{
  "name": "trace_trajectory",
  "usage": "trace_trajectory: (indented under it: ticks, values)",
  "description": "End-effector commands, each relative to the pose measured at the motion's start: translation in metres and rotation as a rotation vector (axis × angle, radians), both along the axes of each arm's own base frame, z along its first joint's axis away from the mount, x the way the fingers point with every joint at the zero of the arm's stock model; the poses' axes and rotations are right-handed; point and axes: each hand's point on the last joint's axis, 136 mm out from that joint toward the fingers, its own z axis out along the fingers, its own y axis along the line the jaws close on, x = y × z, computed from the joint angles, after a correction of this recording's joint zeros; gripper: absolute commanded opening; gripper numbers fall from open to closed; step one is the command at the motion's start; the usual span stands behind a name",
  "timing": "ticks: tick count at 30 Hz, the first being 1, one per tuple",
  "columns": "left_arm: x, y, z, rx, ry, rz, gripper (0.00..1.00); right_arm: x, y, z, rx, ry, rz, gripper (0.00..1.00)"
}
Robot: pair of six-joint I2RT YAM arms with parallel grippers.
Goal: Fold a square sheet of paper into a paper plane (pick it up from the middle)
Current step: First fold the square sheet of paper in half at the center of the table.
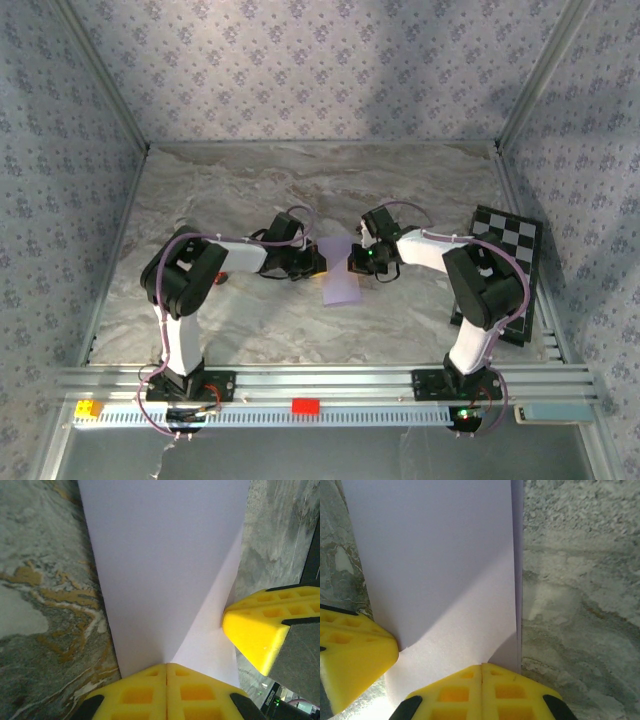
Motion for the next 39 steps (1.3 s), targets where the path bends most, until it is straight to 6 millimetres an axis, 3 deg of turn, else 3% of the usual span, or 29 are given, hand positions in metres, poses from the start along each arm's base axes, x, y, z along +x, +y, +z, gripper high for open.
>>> trace_trajectory:
  ticks: [1,6,11,18,24,29,35,39]
  values:
    - [-0.010,0.006,-0.004,0.030,0.008,-0.003,0.09,-0.054,-0.054,-0.055,-0.257,0.213,-0.042,0.00]
    - [-0.006,-0.003,0.033,-0.007,-0.048,0.021,0.11,-0.052,-0.054,-0.053,-0.253,0.208,-0.043,0.00]
    - [-0.024,-0.016,0.044,-0.003,-0.042,-0.018,0.10,-0.052,-0.053,-0.052,-0.252,0.207,-0.045,0.00]
    - [-0.057,-0.025,0.016,0.034,0.010,-0.055,0.09,-0.052,-0.053,-0.052,-0.249,0.204,-0.044,0.00]
    - [-0.080,-0.016,-0.010,0.092,0.047,-0.073,0.08,-0.053,-0.053,-0.053,-0.249,0.206,-0.044,0.00]
    - [-0.090,-0.007,-0.016,0.107,0.055,-0.079,0.08,-0.052,-0.053,-0.053,-0.248,0.204,-0.045,0.00]
    - [-0.087,-0.007,0.008,0.077,-0.005,-0.081,0.11,-0.046,-0.044,-0.044,-0.207,0.185,-0.023,0.00]
    - [-0.066,-0.005,0.035,0.079,-0.078,-0.042,0.10,-0.033,-0.021,-0.017,-0.086,0.117,0.010,0.03]
